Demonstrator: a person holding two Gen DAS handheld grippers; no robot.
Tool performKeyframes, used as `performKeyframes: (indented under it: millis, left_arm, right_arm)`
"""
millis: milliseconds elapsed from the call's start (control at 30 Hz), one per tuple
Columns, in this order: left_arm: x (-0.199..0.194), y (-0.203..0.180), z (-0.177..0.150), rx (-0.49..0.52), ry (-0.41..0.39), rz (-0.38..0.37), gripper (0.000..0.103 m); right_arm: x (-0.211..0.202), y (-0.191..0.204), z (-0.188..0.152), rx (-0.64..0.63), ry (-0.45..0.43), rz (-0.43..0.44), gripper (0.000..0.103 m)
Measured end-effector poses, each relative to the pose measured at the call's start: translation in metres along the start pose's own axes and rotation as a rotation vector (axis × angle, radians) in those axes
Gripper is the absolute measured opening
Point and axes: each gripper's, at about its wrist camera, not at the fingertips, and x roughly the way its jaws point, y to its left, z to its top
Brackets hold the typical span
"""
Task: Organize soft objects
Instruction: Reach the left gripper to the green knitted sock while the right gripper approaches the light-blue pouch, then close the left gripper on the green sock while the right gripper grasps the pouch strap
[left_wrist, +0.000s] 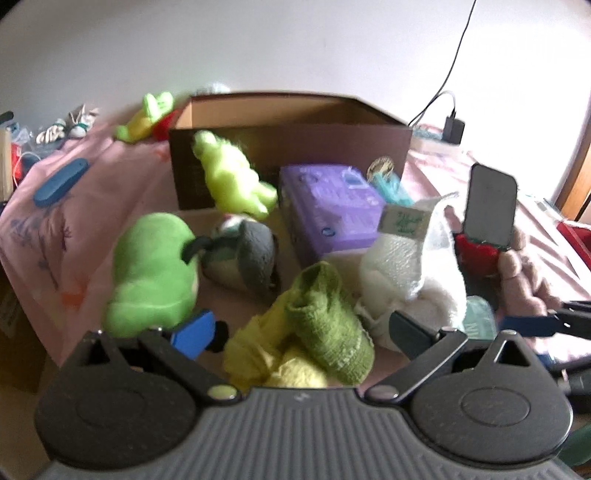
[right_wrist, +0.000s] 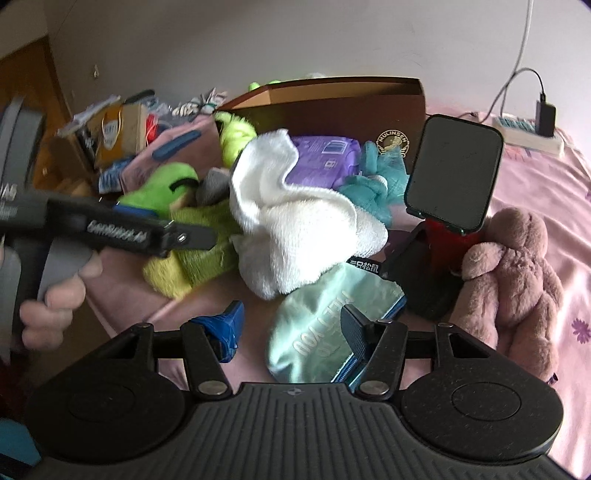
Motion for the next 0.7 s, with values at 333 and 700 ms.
performKeyframes:
  millis: [333,700]
  left_arm:
    - [0.026,-0.011,0.004,0.022,0.049,0.024,0.044]
    - [0.003,-0.014,0.011,0.007,-0.038,0.04,0.019]
  right_arm:
    - [0.024,-0.005,-0.009,0.056,0.009,0.018,0.003]
    - [-0.014,-0.035,-0.018,0.212,-0.116,0.069,0.0]
